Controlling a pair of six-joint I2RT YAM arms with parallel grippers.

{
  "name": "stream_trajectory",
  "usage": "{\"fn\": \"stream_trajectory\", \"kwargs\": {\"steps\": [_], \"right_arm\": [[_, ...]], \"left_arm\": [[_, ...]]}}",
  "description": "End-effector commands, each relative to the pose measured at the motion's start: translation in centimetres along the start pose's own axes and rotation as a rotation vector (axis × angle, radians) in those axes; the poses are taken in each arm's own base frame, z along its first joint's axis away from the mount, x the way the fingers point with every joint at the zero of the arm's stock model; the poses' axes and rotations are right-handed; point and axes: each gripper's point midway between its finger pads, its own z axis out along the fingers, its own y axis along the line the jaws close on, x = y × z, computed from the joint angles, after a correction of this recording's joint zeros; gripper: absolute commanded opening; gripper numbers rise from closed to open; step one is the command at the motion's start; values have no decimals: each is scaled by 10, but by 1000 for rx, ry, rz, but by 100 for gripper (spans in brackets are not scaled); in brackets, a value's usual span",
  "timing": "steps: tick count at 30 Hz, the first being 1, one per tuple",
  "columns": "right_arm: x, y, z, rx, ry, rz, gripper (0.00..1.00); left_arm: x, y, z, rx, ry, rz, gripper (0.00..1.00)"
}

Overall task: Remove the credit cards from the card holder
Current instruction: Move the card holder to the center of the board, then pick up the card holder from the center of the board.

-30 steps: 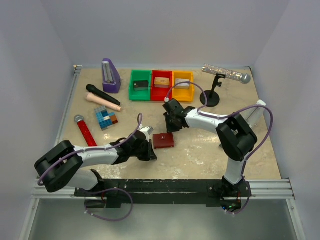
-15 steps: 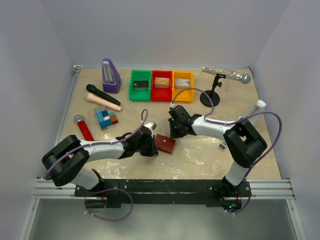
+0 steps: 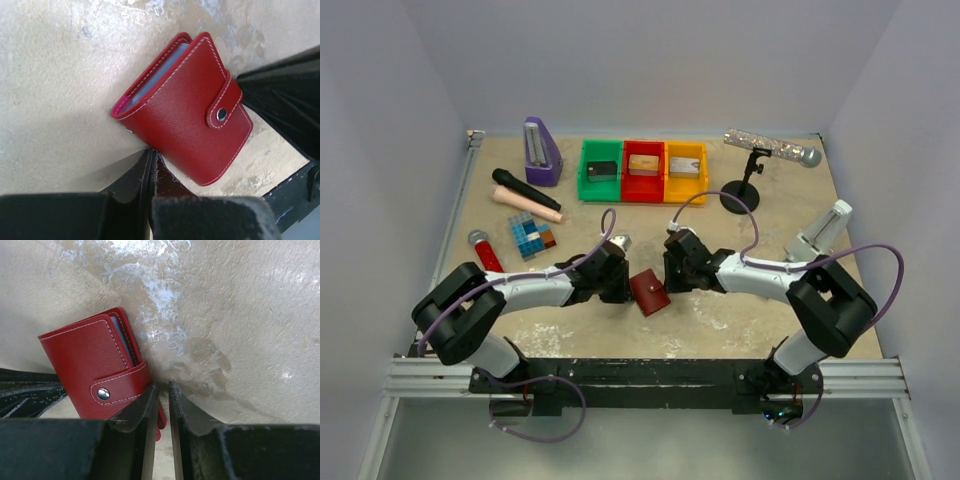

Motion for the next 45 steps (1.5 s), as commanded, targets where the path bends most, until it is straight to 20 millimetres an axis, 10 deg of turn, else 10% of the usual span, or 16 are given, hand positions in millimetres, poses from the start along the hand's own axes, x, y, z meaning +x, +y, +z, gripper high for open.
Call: {"fn": "stream_trajectory", "kwargs": {"steps": [1,20,32,37,40,45], "right_arm": [[19,7,-1,-24,28,50,22],[31,-3,-6,-14,19,87,27],[-6,-14,-50,38,-151,23,32],[-14,10,-57,-113,-212,58,82],[-14,19,-53,-190,-242,135,94],[-3,45,-49,-360,-200,146,87]], "left_arm": [[-26,-18,1,27,-48,12,0],[-55,-17,12,10,-56,-22,0],[-55,21,-31,-103,-193,-95,0],[-59,21,-39,-56,-268,-137,58],[-64,9,-43,78,-349,-159,63],[-56,-14,-46,237,-308,-138,59]]}}
